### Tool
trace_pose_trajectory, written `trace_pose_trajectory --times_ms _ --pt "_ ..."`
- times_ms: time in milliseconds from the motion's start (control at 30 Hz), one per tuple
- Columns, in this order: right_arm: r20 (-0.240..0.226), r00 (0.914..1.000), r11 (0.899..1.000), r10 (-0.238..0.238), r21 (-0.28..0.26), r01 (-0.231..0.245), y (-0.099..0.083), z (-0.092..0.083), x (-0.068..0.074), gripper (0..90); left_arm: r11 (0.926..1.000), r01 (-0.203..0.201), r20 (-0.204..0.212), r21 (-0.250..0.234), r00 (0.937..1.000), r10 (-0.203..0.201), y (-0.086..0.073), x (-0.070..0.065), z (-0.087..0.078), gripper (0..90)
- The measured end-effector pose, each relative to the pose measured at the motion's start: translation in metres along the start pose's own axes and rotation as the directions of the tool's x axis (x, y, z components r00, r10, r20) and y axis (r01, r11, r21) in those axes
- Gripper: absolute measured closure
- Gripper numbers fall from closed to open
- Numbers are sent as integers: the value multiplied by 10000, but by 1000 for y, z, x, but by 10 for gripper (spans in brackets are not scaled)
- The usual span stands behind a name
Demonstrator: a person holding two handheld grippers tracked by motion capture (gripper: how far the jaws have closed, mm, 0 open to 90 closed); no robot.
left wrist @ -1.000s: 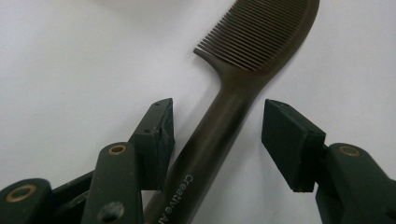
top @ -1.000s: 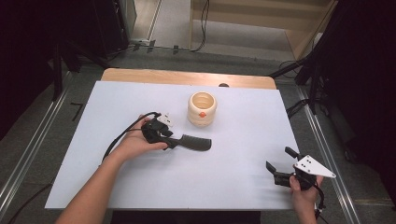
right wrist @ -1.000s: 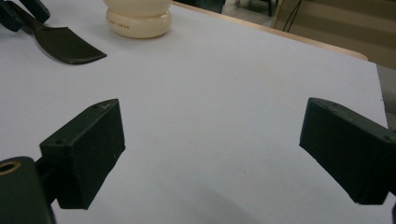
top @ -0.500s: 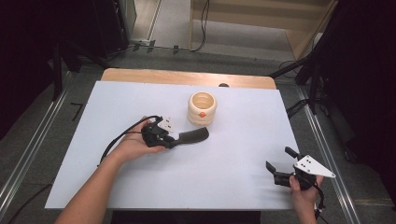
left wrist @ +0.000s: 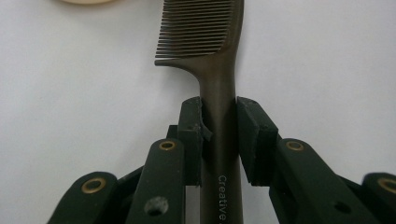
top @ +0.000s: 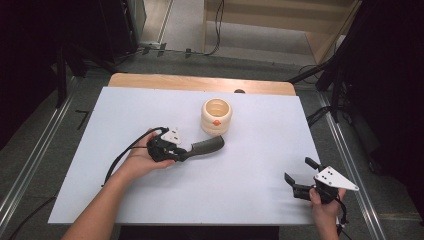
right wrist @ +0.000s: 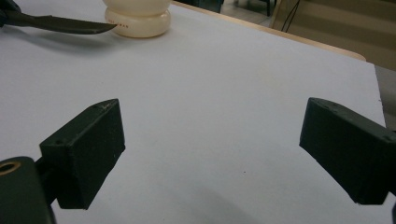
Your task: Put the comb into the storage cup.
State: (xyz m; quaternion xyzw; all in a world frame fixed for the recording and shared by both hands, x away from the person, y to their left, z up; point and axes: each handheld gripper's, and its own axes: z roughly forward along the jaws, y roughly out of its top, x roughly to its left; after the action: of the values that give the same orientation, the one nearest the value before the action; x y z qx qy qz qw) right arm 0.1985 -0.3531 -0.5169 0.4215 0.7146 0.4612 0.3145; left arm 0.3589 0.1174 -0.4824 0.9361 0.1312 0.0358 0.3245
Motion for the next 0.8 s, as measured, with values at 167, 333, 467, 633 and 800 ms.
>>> trace_pose_trajectory --times_ms 167,333,467,633,800 --pt "49 10000 10000 0 48 0 1 0 1 51 9985 -27 -83 -543 10000 23 0 -6 -6 723" --pt "133 9998 9998 -163 115 161 3 -1 3 52 9957 -41 -140 -924 9999 28 0 -10 -10 723" --pt "-8 10000 10000 15 10 -15 7 -1 5 52 9882 22 -206 -1532 9998 -54 1 -14 -17 723" --pt "-208 9998 9999 71 -112 -73 17 0 10 52 9812 105 -277 -1929 9995 -161 0 -15 -22 723" --pt "-413 9986 9993 328 -184 -336 29 0 17 52 9714 203 -385 -2368 9988 -302 -1 -17 -25 723"
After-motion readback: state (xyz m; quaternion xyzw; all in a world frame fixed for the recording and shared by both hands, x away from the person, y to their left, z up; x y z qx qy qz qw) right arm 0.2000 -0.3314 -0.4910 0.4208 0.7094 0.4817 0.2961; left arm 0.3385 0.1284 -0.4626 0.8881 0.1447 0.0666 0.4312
